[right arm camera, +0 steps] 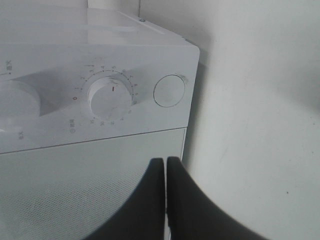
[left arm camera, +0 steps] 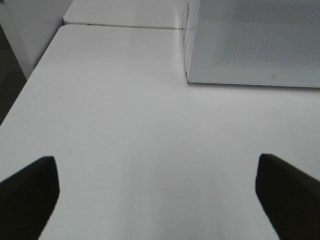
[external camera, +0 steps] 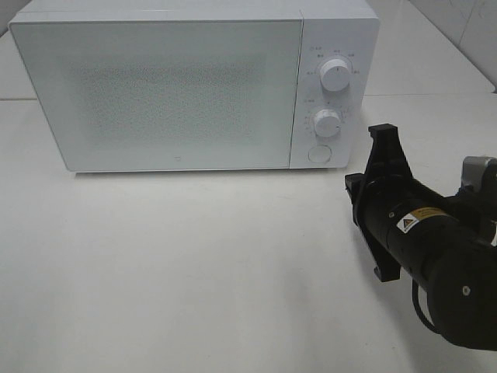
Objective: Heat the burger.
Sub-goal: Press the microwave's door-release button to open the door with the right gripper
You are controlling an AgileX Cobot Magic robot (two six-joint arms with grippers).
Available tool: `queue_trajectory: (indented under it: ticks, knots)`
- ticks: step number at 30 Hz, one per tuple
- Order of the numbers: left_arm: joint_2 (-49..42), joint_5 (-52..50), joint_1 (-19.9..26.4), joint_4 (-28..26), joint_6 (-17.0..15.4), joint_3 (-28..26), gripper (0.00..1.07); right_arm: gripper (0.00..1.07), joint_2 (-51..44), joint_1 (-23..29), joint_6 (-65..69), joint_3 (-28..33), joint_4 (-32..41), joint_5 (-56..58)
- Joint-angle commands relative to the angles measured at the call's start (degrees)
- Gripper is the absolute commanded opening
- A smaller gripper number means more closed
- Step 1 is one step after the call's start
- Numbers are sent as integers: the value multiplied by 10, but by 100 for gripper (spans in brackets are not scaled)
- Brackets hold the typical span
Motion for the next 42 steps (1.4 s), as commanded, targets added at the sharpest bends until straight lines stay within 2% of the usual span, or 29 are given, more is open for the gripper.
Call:
queue_trajectory:
  ticks: [1, 10, 17, 32, 42]
  knots:
    - [-12, -5, 2, 2, -5, 1, 100, 0, -1, 1, 34, -5, -7, 6]
    - [-12, -5, 2, 2, -5, 1, 100, 0, -1, -2, 46, -24, 6, 17]
    - [-12, -5, 2, 2, -5, 1, 100, 0, 3, -38, -1, -61, 14, 23]
    - [-12, -5, 2, 2, -5, 1, 100, 0, 108, -54, 26, -150, 18, 29]
    - [-12, -5, 2, 2, -5, 1, 100, 0, 159, -86, 25, -203, 19, 55]
